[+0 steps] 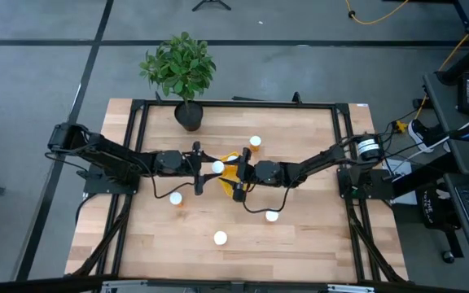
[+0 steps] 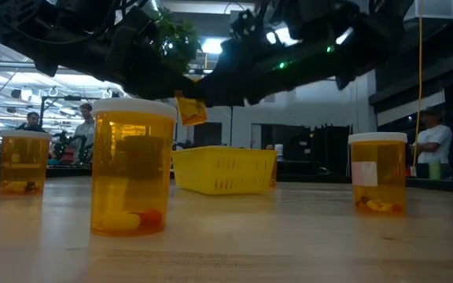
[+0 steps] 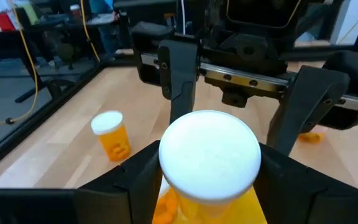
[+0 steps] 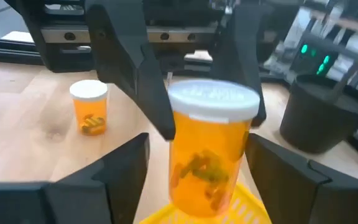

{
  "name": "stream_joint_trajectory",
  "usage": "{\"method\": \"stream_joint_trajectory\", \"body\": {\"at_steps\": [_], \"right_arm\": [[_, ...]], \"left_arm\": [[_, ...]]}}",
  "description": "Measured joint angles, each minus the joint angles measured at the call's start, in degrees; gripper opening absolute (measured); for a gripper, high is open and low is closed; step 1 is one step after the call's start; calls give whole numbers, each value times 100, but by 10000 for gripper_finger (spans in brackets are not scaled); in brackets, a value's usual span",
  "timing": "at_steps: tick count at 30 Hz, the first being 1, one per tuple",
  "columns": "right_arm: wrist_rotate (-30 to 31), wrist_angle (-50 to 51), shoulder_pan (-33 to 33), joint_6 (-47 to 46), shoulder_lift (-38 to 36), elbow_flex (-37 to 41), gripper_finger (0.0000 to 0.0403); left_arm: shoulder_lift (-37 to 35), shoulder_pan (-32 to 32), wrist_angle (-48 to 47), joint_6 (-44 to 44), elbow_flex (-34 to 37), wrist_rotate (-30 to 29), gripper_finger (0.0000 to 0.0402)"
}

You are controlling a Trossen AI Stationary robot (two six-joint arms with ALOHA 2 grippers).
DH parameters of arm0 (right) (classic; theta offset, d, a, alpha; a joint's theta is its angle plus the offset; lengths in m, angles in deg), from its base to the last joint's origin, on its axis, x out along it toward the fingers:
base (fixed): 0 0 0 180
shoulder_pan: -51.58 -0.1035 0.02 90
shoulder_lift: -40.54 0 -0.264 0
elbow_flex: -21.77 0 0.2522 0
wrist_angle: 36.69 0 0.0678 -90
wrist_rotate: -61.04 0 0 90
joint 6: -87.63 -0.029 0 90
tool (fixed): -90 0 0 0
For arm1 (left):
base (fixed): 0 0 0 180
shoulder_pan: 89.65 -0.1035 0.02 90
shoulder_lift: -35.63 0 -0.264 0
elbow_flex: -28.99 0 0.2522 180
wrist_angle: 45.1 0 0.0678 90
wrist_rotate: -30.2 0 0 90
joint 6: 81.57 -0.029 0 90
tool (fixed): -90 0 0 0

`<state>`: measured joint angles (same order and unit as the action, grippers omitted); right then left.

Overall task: Pick and place pill bottles into a basket
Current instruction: Put the pill bottle into the bin

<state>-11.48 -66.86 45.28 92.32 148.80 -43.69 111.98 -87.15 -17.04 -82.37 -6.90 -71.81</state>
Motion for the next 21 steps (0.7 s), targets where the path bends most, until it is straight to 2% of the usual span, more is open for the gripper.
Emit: {"method": "stream_joint_trajectory", "body": {"at_steps": [7,11,15,21], "right_arm": [[30,1163,-64,-322,-613,6,286],[280,1174,-203,-287,-984,207,279],[550,1006,-316,-311,-1439,785,242],[556,-63,-448,-463,-2012,1812,156]], "left_arm": [[-146,0,31,0,0,-44,215],[-150,0,12,-13,-2,-42,215],[-150,0,-11,-174,-2,-42,215],[-150,0,-8,-30,-2,-270,215]]}}
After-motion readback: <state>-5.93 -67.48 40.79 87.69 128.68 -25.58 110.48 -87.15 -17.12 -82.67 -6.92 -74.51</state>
